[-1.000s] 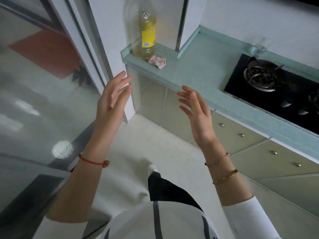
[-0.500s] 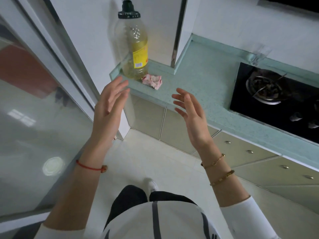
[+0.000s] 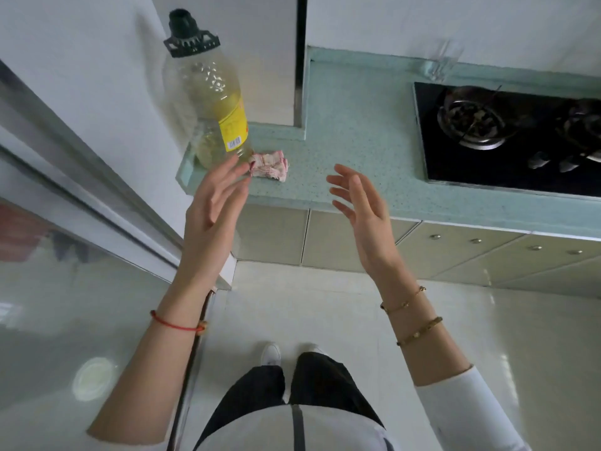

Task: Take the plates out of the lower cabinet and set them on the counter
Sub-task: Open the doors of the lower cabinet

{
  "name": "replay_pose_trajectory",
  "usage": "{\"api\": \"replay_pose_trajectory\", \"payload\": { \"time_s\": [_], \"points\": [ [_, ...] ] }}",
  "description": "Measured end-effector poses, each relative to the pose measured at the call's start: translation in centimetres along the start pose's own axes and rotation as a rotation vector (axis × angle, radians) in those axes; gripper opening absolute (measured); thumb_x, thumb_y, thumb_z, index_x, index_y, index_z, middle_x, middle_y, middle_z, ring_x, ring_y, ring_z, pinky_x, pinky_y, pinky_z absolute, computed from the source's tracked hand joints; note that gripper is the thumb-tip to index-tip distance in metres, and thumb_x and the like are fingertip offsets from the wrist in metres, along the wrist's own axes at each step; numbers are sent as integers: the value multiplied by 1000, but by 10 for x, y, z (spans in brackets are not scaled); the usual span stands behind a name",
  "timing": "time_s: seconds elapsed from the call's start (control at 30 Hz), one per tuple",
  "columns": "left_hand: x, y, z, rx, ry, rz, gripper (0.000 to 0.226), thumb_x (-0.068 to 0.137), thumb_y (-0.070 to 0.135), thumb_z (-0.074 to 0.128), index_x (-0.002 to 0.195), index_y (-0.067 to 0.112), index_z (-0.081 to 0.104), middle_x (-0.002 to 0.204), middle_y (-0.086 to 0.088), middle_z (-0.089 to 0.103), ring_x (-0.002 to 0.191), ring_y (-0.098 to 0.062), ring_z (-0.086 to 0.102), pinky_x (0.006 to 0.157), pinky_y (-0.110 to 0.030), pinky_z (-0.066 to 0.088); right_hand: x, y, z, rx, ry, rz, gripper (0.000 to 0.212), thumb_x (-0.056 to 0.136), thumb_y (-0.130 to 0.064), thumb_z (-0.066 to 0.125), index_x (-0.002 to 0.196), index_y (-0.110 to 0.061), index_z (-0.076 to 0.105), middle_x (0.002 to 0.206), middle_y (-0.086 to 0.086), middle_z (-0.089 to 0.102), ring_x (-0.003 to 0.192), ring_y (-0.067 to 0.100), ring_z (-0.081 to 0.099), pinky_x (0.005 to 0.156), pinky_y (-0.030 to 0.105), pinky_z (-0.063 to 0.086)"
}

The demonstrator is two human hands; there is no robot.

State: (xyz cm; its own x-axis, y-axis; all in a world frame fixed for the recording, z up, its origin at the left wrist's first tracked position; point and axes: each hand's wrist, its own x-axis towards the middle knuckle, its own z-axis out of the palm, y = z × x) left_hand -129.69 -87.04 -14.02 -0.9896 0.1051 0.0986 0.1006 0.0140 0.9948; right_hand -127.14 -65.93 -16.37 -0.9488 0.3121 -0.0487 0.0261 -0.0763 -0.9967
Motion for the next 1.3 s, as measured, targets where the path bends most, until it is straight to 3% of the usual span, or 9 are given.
{"api": "replay_pose_trajectory", "payload": {
  "time_s": [0.33,0.53,0.7,0.83,0.93,1.03,1.13,1.3],
  "points": [
    [13,-68,-7,-10,-83,60,44,100,24,55,144,18,50,138,1,62,131,-13,57,115,-44,41,12,74,18,-17,38,-41,39,100,-38,40,127,-20,61,118,-3,68,112,15,62,106,42,46],
    [12,-175,13,5,-89,118,46,98,27,55,143,18,51,137,2,63,128,-11,59,113,-42,43,30,172,4,8,28,-94,38,98,-38,41,125,-21,63,115,-4,70,110,13,63,104,37,47],
    [24,-287,35,23,-92,139,43,98,21,54,141,14,52,134,-3,62,128,-20,58,111,-46,45,56,265,-10,-1,54,-164,33,104,-28,39,126,-17,61,113,-2,69,107,12,62,102,37,46],
    [47,-367,49,-21,-41,119,36,99,15,55,135,12,57,127,-6,66,118,-24,65,100,-39,54,82,331,-12,-2,59,-218,31,105,-25,38,124,-16,60,112,0,67,103,12,60,98,33,47],
    [71,-412,59,-88,-7,82,29,98,15,59,127,18,61,120,-7,70,97,-20,70,84,-32,56,104,369,-10,-8,59,-267,31,105,-23,38,127,-12,59,111,0,66,102,12,59,97,31,47],
    [95,-433,66,-211,43,2,33,96,13,61,130,13,61,109,-3,73,80,-15,71,73,-25,57,121,391,-9,-23,60,-303,32,105,-23,39,128,-11,57,111,-1,65,99,11,58,92,27,47],
    [114,-441,74,-306,26,-34,41,96,12,60,137,8,54,114,-6,73,75,-13,72,67,-21,55,134,402,-10,-33,59,-336,32,105,-25,39,130,-14,56,114,-5,65,99,9,59,89,23,48],
    [127,-435,87,-399,-68,5,40,98,10,57,138,10,49,118,-9,73,83,-17,73,77,-26,58,147,402,-11,-62,60,-341,38,105,-28,39,139,-15,50,124,-4,62,108,13,60,97,30,48]
  ]
}}
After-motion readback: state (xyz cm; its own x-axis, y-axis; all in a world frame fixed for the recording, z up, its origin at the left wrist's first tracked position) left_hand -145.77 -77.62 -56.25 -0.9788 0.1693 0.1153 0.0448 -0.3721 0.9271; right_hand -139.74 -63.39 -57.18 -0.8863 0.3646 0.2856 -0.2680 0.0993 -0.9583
